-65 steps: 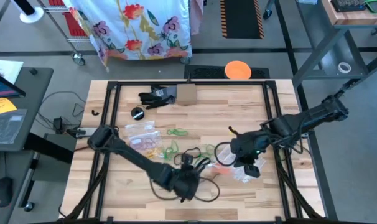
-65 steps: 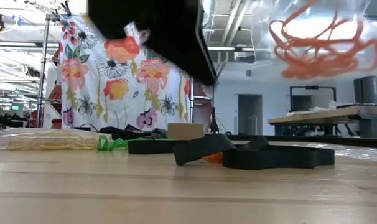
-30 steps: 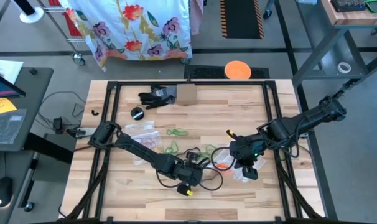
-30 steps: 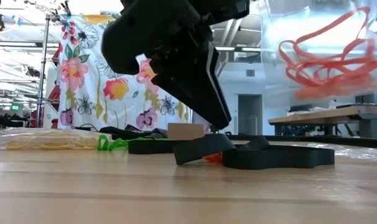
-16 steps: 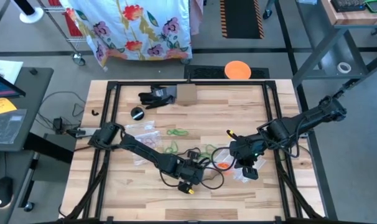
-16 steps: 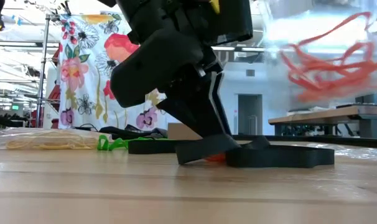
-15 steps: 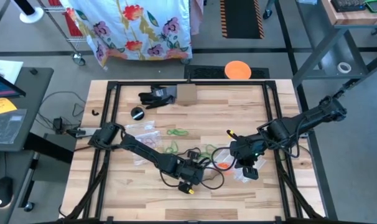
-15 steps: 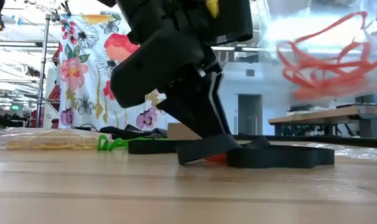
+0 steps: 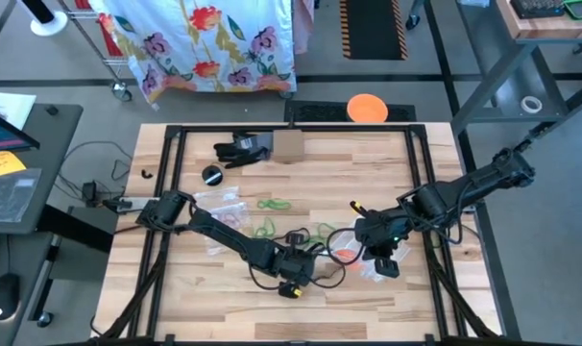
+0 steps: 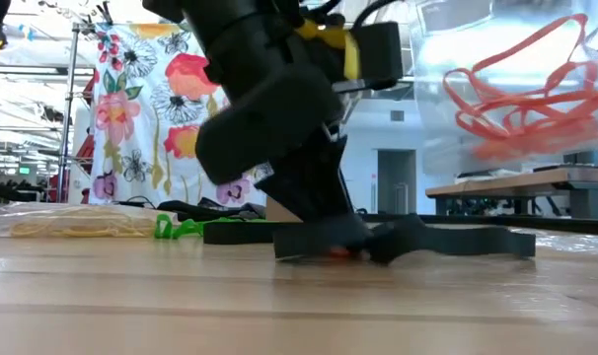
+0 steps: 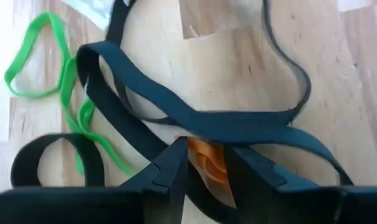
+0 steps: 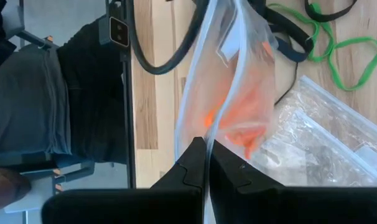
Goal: Sort rubber bands
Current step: Put the orange rubber band into the transparent zip bag
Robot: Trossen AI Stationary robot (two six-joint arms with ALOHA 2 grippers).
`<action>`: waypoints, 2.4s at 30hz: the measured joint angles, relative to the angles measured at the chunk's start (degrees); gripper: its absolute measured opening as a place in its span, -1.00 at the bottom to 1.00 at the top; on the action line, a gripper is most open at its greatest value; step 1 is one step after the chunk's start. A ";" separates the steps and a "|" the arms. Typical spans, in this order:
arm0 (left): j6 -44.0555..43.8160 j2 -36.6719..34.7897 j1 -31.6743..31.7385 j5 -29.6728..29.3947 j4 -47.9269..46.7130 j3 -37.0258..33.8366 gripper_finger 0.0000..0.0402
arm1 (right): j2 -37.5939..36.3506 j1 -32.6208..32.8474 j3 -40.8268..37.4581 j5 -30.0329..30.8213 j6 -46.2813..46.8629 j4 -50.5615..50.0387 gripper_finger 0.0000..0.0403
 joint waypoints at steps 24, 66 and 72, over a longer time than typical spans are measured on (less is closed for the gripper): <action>-13.35 -1.46 -3.26 -8.38 -28.64 16.84 -1.00 | 0.00 0.10 0.00 0.05 -0.02 -0.13 -0.97; 8.45 -13.62 -2.43 -11.58 23.83 -4.53 -1.00 | 18.46 -12.73 0.98 -22.42 -10.66 10.24 -0.97; 6.61 -13.64 -2.68 -9.85 21.96 -4.53 -1.00 | 17.30 -12.66 0.98 -22.37 -10.60 11.13 -0.97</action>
